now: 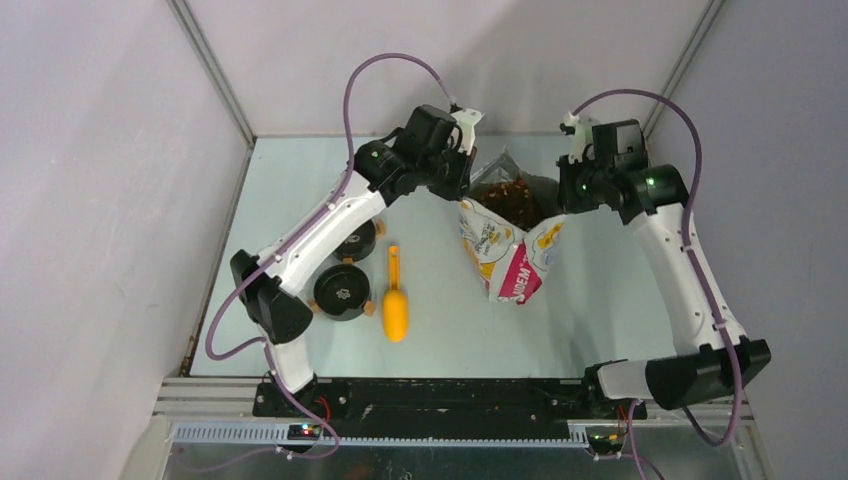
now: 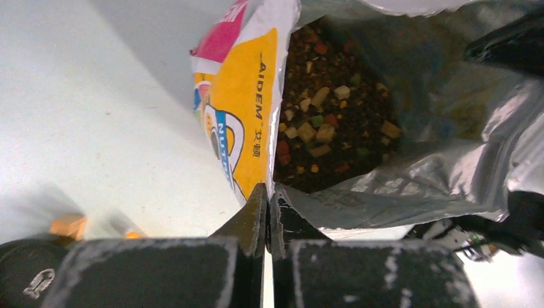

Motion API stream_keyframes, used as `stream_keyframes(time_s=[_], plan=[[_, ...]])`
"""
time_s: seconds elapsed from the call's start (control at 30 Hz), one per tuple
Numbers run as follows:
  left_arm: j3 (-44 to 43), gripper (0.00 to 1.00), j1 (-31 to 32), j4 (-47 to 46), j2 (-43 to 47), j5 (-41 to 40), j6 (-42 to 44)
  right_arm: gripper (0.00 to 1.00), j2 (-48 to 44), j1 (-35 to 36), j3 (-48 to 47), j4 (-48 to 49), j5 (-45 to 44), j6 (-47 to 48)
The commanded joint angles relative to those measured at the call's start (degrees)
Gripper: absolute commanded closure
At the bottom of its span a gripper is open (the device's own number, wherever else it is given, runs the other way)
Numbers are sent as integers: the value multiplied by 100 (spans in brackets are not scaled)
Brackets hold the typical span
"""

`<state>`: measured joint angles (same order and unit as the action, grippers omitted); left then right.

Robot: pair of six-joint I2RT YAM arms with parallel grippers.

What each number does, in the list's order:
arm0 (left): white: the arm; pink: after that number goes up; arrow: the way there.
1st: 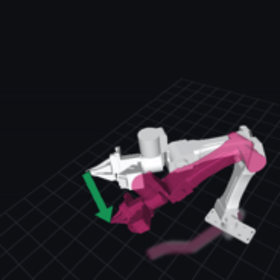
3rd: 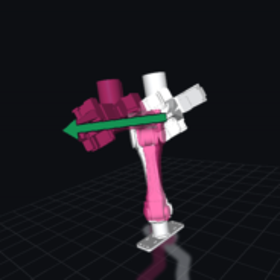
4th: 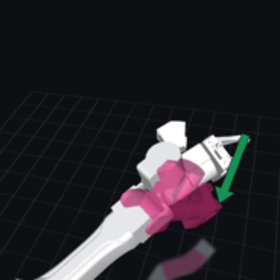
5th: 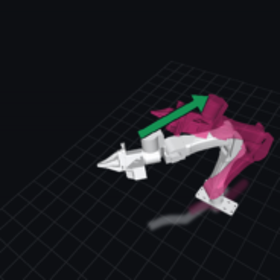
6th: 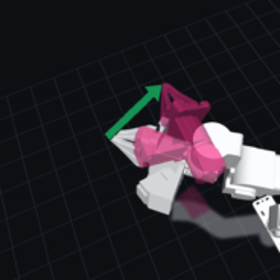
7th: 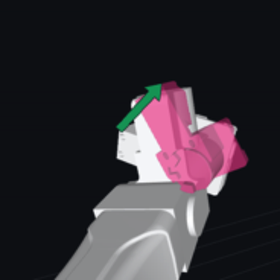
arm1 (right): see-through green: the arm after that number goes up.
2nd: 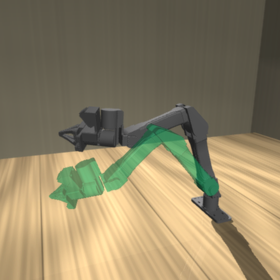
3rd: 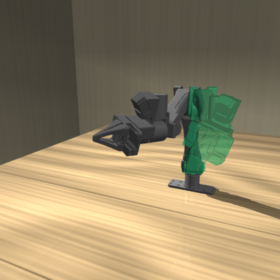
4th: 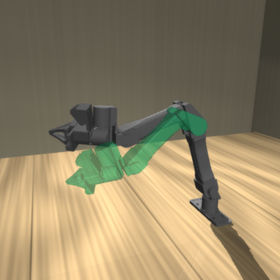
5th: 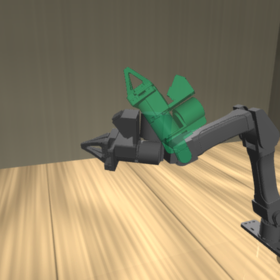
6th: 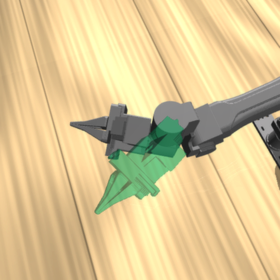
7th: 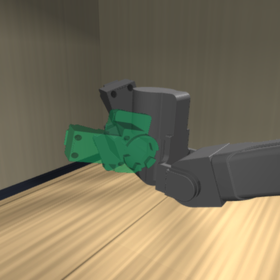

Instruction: Serve the pet food

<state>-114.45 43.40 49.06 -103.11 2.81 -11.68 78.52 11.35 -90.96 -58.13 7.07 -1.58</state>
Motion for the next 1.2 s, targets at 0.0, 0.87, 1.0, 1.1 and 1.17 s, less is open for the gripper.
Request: stream_keyframes(time_s=[0.0,0.87,1.0,1.1,1.17], plan=[[-212,100,-98,-287,385,1655,76,91,-731,117,182,517,494,190],[2871,0,-948,1821,1856,767,2270,0,-2437,-1885,1532,-496,1584,2269],[3875,0,-928,875,2285,866,1890,0,-3151,-2014,2168,-420,1970,2358],[4110,0,-921,482,2385,440,1710,0,-3519,-2107,2484,-546,2376,2325],[4449,0,-890,145,2599,121,1913,0,-3622,-2163,2529,-633,2416,2305]])
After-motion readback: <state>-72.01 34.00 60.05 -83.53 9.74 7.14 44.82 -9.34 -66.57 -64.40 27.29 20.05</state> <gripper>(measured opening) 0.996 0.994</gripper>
